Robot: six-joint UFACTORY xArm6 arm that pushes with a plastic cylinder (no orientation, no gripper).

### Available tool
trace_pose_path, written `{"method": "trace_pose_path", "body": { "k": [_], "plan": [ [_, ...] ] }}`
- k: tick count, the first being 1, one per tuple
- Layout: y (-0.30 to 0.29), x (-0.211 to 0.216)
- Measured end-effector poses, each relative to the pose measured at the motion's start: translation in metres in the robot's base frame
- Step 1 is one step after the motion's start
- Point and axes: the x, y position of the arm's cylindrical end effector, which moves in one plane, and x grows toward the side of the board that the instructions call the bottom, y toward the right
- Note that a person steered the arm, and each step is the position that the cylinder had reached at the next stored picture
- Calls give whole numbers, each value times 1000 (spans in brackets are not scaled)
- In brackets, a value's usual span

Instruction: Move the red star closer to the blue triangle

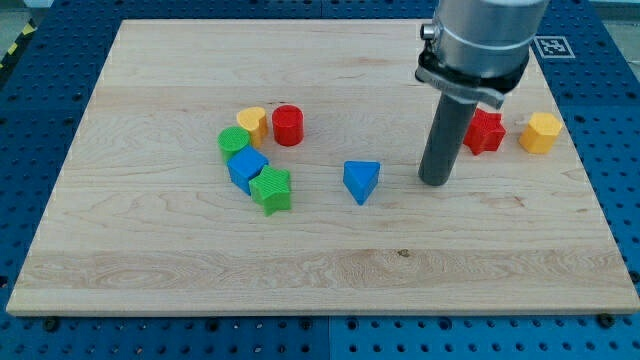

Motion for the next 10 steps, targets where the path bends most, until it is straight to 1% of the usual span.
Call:
{"method": "trace_pose_path", "body": {
  "k": [2,3,4,5,6,7,8,9,10],
  "plan": [
    [-99,8],
    [-119,8],
    [-86,-6],
    [-26,-21],
    [-18,-45],
    [-26,-93],
    [-4,-140],
    [78,-151],
    [166,-147]
  ]
}}
